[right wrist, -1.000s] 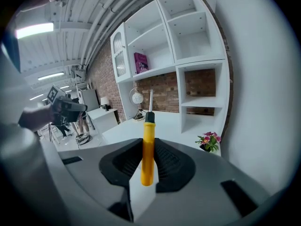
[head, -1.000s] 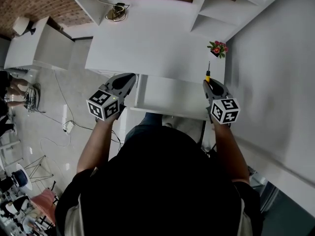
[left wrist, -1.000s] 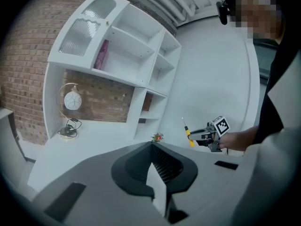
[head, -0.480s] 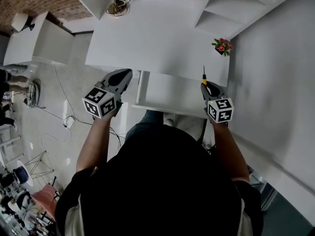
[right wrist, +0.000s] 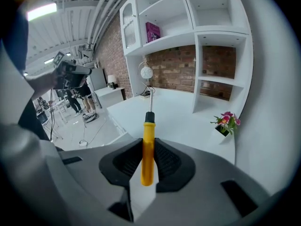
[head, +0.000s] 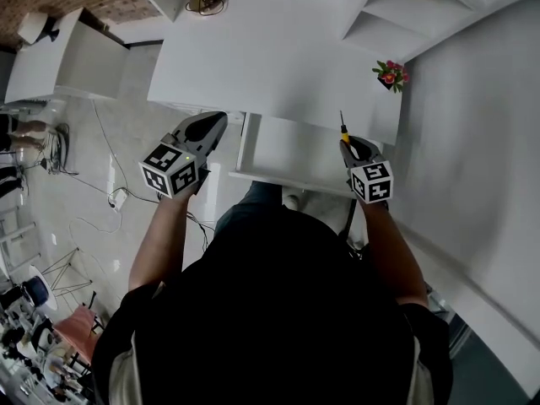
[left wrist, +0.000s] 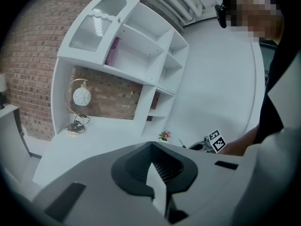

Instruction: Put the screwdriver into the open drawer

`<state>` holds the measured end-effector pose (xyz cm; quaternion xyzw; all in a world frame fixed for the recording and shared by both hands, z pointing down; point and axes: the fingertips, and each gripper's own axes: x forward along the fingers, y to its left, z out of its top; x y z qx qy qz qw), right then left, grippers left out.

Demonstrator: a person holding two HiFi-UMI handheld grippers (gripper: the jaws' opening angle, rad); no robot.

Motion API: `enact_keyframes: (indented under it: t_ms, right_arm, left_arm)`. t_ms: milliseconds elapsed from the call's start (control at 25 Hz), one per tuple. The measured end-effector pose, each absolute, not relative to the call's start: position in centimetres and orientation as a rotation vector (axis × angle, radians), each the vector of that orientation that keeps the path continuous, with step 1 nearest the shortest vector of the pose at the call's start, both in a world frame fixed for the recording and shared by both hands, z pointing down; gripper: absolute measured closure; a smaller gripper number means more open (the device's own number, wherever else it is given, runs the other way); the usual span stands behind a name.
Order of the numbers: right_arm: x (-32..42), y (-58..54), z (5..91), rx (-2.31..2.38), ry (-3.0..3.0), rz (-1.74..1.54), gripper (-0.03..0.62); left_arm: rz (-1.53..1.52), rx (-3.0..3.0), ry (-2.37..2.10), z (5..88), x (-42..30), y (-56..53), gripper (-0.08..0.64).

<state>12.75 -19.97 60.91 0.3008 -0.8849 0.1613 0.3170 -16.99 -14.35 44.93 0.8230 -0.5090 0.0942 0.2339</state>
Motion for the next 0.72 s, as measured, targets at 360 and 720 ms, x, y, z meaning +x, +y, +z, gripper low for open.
enact_keyframes:
  t_ms: [360, 720]
  right_arm:
    - [10.9, -20.0, 63.6, 0.718, -2.303, 0.433, 0.508]
    - [9.0, -19.5, 66.5, 0.629, -2.271, 0.419, 0.508]
  left_arm:
    - [0.276, 2.243, -1.386, 46.1, -17.7, -15.2, 0.545]
    - [0.285, 2.233, -1.373, 47.0, -18.4, -16.0, 0.545]
